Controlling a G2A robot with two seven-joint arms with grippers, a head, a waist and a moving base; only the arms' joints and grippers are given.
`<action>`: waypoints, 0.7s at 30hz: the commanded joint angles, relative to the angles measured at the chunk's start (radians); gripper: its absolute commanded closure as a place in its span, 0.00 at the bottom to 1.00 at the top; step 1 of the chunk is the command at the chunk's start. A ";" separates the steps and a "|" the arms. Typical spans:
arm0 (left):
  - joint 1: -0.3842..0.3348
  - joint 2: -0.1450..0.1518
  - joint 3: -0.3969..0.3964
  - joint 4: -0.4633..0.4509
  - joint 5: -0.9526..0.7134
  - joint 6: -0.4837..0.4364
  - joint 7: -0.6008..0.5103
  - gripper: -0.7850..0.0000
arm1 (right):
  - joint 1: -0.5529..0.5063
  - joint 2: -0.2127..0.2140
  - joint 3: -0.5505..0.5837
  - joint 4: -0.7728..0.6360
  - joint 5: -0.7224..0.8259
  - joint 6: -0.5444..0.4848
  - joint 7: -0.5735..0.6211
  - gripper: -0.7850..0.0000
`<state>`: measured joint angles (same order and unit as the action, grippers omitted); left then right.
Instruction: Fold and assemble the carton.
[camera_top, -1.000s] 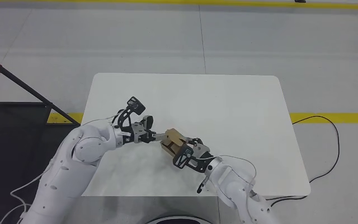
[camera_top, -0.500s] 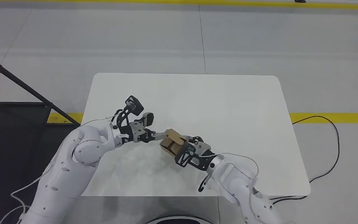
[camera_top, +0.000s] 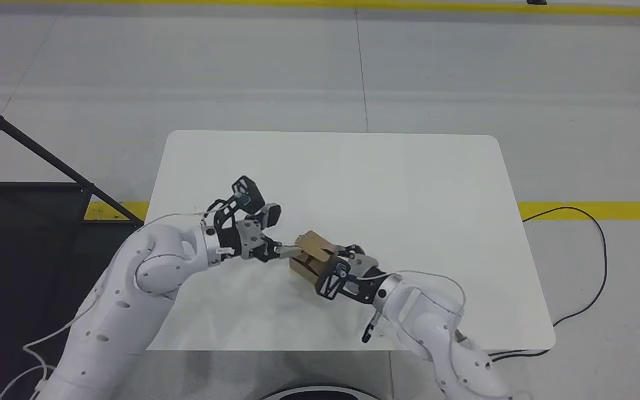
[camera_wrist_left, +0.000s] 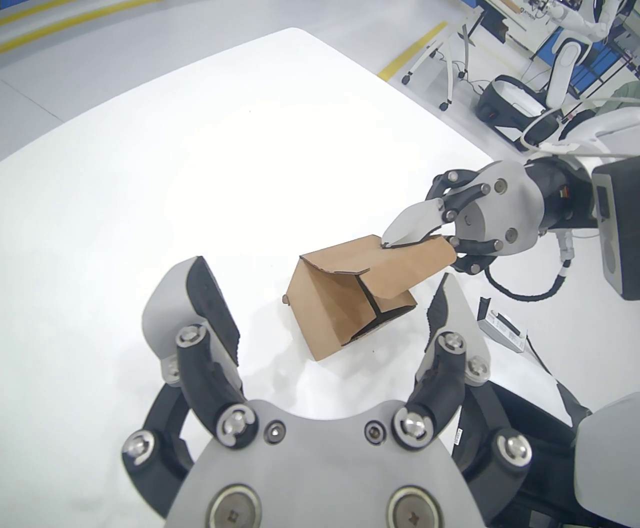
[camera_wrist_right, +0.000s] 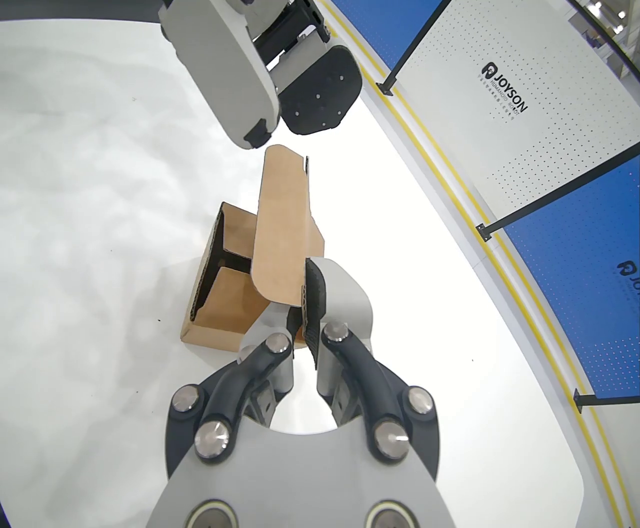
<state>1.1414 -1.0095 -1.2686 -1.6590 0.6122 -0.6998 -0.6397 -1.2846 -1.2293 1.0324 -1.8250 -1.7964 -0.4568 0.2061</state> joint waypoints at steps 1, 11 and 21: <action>-0.002 0.001 0.003 0.004 0.008 -0.012 0.007 0.00 | -0.001 0.001 0.006 -0.004 0.000 -0.005 -0.006 1.00; -0.010 0.002 0.023 0.013 0.023 -0.009 0.021 0.00 | -0.018 0.004 0.015 -0.017 -0.002 0.011 -0.024 1.00; -0.005 0.003 0.029 0.004 0.026 -0.034 0.077 0.00 | -0.018 0.004 0.015 -0.017 -0.002 0.011 -0.024 0.64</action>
<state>1.1348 -1.0072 -1.2382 -1.6535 0.6390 -0.7330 -0.5696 -1.3030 -1.2258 1.0470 -1.8415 -1.7983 -0.4460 0.1823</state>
